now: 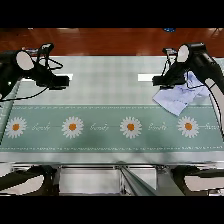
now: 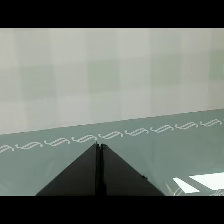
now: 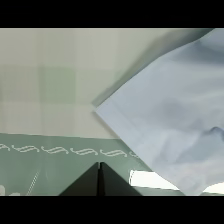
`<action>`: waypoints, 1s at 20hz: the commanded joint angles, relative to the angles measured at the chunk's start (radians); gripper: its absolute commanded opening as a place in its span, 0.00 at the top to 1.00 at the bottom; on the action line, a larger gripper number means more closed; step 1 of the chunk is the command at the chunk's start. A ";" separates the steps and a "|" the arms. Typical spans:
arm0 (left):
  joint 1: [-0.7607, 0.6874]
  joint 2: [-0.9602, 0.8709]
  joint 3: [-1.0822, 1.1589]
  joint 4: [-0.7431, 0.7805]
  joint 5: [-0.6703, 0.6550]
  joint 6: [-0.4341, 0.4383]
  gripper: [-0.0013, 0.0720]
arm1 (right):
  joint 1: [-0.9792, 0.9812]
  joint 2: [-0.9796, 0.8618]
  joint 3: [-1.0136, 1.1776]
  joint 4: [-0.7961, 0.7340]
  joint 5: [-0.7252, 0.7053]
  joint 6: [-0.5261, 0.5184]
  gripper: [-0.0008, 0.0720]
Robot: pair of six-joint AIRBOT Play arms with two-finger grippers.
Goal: Fold the shirts.
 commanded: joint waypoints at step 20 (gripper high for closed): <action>0.001 0.000 0.000 0.001 0.058 0.003 0.96 | 0.001 0.000 0.001 0.000 -0.062 -0.003 0.96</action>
